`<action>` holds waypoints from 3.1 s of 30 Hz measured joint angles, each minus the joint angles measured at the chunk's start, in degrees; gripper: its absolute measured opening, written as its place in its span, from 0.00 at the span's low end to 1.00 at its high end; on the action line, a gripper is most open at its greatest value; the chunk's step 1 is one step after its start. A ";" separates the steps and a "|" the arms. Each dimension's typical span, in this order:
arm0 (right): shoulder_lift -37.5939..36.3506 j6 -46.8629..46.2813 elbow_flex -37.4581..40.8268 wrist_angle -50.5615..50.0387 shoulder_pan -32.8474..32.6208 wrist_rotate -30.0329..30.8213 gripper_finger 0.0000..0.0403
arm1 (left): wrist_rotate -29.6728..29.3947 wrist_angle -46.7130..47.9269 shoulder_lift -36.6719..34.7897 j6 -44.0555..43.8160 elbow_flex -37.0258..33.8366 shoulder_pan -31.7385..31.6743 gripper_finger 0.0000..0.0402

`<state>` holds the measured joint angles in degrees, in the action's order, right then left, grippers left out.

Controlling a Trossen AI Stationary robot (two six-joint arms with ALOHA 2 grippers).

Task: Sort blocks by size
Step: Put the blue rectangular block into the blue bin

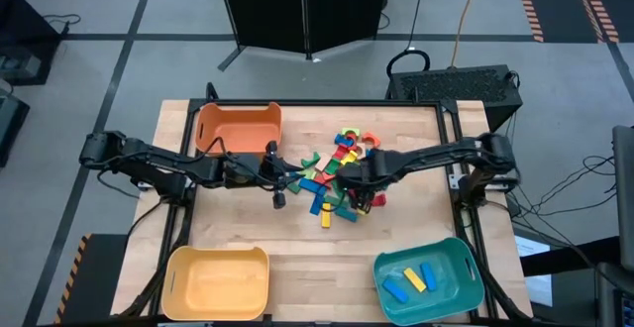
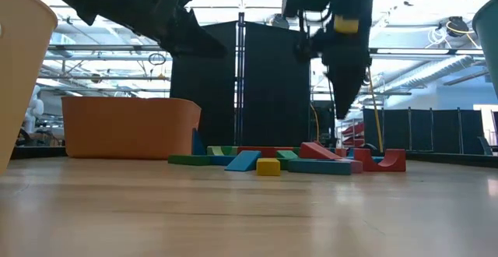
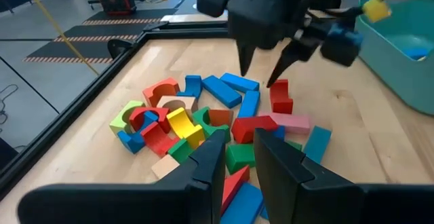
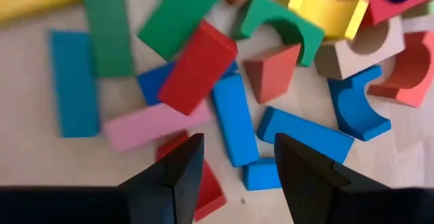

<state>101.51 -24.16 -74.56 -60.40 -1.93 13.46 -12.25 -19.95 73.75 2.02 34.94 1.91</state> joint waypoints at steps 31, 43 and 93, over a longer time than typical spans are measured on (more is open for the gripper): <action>11.86 11.74 0.00 2.17 4.31 -1.17 0.42 | 0.00 -0.01 -0.01 0.33 0.00 0.00 0.20; 11.86 11.95 0.00 3.83 4.54 -3.33 0.35 | 0.00 -0.01 -0.01 0.27 0.00 -0.01 0.20; -10.46 -1.40 0.00 -8.49 -1.55 -3.02 0.22 | -0.02 0.05 -0.01 0.31 0.00 0.00 0.20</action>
<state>91.05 -25.56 -74.56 -68.90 -3.48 10.44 -12.27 -19.90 73.74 2.32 34.94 1.91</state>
